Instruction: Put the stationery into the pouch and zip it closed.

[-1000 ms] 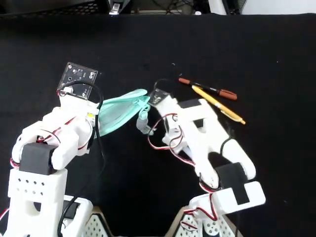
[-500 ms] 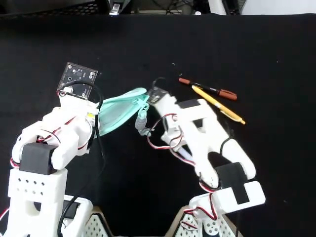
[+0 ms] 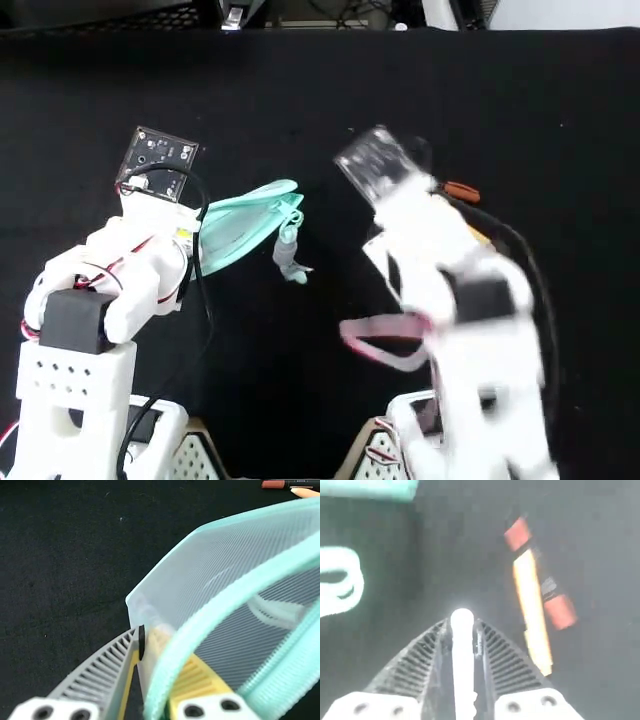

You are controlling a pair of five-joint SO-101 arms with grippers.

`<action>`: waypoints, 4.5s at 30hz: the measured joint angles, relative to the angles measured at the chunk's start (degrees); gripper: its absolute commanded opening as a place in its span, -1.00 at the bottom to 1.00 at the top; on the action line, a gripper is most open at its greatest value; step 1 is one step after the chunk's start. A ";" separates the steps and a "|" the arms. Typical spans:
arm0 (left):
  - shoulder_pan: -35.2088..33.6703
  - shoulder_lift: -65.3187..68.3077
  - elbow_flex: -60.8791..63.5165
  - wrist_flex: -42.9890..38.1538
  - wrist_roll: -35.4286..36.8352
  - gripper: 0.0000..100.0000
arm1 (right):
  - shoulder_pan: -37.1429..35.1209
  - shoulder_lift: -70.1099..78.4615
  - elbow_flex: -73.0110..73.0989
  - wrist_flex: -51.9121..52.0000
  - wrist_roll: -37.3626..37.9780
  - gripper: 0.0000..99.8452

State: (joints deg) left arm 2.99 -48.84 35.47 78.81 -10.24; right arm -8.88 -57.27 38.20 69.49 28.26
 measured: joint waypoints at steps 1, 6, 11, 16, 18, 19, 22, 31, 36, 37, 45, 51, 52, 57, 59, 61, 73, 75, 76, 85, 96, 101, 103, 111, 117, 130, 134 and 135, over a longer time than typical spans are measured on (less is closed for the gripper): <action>0.00 0.00 0.00 0.00 0.00 -0.94 | -0.97 -5.10 0.00 -1.49 -1.85 -0.98; 0.00 0.00 0.00 0.00 0.00 -0.94 | -9.14 -23.38 -0.09 -13.98 -13.89 -0.98; 0.00 0.00 0.00 0.00 0.00 -0.94 | -15.91 -25.05 1.05 -28.84 -18.37 -0.98; 0.00 0.00 0.00 0.00 0.00 -0.94 | -24.00 -23.30 0.09 -37.10 -18.64 -0.98; 0.00 0.00 0.00 0.00 0.00 -0.94 | -27.78 -21.80 -1.41 -37.71 -18.64 -0.98; 0.00 0.00 0.00 0.00 0.00 -0.94 | -29.63 -21.10 -1.85 -37.98 -18.64 -0.98; 0.00 0.00 0.00 0.00 0.00 -0.94 | -32.44 -18.64 -2.20 -37.89 -18.64 -0.98; 0.00 0.00 0.00 0.00 0.00 -0.94 | -35.43 -12.57 1.58 -36.75 -18.64 -0.98; 0.00 0.00 0.00 0.00 0.00 -0.94 | -35.43 -11.96 7.82 -36.75 -18.64 -0.98; 0.00 0.00 0.00 0.00 0.00 -0.94 | -34.73 -11.96 9.05 -36.75 -18.64 -0.98; 0.00 0.00 0.00 0.00 0.00 -0.94 | -29.10 -11.87 15.65 -34.37 -18.11 -0.66; 0.00 0.00 0.00 0.00 0.00 -0.94 | -30.07 -10.64 13.36 -24.88 -16.26 -0.45; 0.00 0.00 0.00 0.00 0.00 -0.94 | -30.51 -10.11 11.87 -23.12 -16.35 -0.47; 0.00 0.00 0.00 0.00 0.00 -0.94 | -33.23 -9.85 -0.79 -13.71 -16.00 -0.48; 0.00 0.00 0.00 0.00 0.00 -0.94 | -33.32 -9.85 -7.12 -10.37 -16.00 -0.48; 0.00 0.00 0.00 0.00 0.00 -0.94 | -30.42 -10.20 -12.22 -8.26 -16.00 -0.48; 0.00 0.00 0.00 0.00 0.00 -0.94 | 9.41 13.80 0.70 -14.68 -9.93 -0.48; 0.00 0.00 0.00 0.00 0.00 -0.94 | 11.25 23.21 0.09 -16.53 -6.95 -0.48; 0.00 0.00 0.00 0.00 0.00 -0.94 | 12.04 28.48 -0.88 -16.88 -5.63 -0.48; 0.00 0.00 0.00 0.00 0.00 -0.94 | 13.80 67.69 -21.98 -17.85 5.98 -0.48; 0.00 0.00 0.00 0.09 -1.76 -0.94 | 13.89 84.92 -33.67 -17.85 7.03 -0.70; 0.00 0.00 0.00 0.09 -2.20 -0.94 | 13.98 85.71 -34.90 -17.93 7.03 -0.78; 0.00 0.00 0.00 0.09 -2.20 -0.94 | 13.98 85.71 -34.90 -18.11 7.03 -0.78; 0.00 0.00 0.00 0.18 -2.37 -0.94 | 14.15 85.71 -35.78 -15.03 7.03 -0.79; 0.00 0.00 0.00 0.18 -2.64 -0.94 | 11.34 82.55 -34.55 -4.84 7.03 -0.86; 0.00 0.00 0.00 0.18 -2.64 -0.94 | 5.36 56.53 -0.70 -10.29 8.44 -0.51; 0.00 0.00 0.00 0.18 -2.64 -0.94 | 3.96 52.75 0.18 -9.76 8.44 -0.41; 0.00 0.00 0.00 0.18 -2.64 -0.94 | 3.60 52.66 0.18 -9.76 8.44 -0.44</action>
State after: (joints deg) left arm 2.99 -48.84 35.47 78.99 -12.88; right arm -5.27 -4.62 38.37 59.74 36.70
